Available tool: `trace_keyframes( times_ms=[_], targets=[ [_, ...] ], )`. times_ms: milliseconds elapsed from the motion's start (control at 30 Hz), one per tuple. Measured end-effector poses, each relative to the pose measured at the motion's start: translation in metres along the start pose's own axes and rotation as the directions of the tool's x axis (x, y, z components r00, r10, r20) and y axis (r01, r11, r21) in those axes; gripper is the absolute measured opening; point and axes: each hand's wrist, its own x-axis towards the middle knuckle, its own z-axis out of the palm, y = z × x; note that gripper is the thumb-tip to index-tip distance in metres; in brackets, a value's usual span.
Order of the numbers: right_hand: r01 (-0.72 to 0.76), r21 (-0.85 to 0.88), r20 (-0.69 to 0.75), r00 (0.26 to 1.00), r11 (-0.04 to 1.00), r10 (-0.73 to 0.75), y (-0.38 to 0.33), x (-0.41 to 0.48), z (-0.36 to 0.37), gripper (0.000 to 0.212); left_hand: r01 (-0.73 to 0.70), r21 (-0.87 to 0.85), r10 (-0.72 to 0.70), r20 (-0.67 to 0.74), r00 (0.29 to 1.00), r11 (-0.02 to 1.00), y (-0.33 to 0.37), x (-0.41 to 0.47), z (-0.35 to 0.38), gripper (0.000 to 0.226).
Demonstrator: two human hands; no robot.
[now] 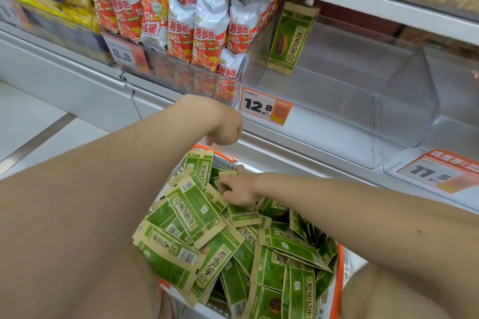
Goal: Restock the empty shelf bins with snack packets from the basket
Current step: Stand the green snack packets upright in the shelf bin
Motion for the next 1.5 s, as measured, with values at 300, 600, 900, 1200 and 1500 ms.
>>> trace_keyframes(
  times_ms=[300, 600, 900, 1200, 1500],
  targets=[
    [0.025, 0.083, -0.230, 0.973, 0.996, -0.006, -0.006, -0.042, -0.033, 0.048, 0.070, -0.044, -0.070, 0.014, 0.997, 0.997, 0.012, -0.023, -0.005, 0.044],
    [0.070, 0.388, -0.548, 0.819, 0.919, 0.169, -0.018, -0.106, -0.075, 0.085, 0.331, -0.418, -0.314, 0.111, 0.943, 0.846, 0.018, -0.045, -0.015, 0.056],
    [0.208, 0.695, -0.601, 0.694, 0.688, 0.398, -0.021, -0.161, -0.116, 0.047, -0.118, -0.965, -0.366, -0.200, 0.909, 0.234, 0.028, -0.066, -0.029, 0.020],
    [0.331, 0.890, -0.447, 0.768, 0.313, 0.458, -0.001, -0.168, -0.132, 0.057, -0.341, -0.940, -0.445, -0.294, 0.846, -0.028, 0.050, -0.064, -0.035, 0.019],
    [0.540, 0.832, -0.512, 0.656, 0.128, 0.555, 0.025, -0.162, -0.138, 0.013, -0.452, -0.880, -0.422, -0.358, 0.833, -0.146, 0.055, -0.049, -0.043, 0.026]
  ],
)
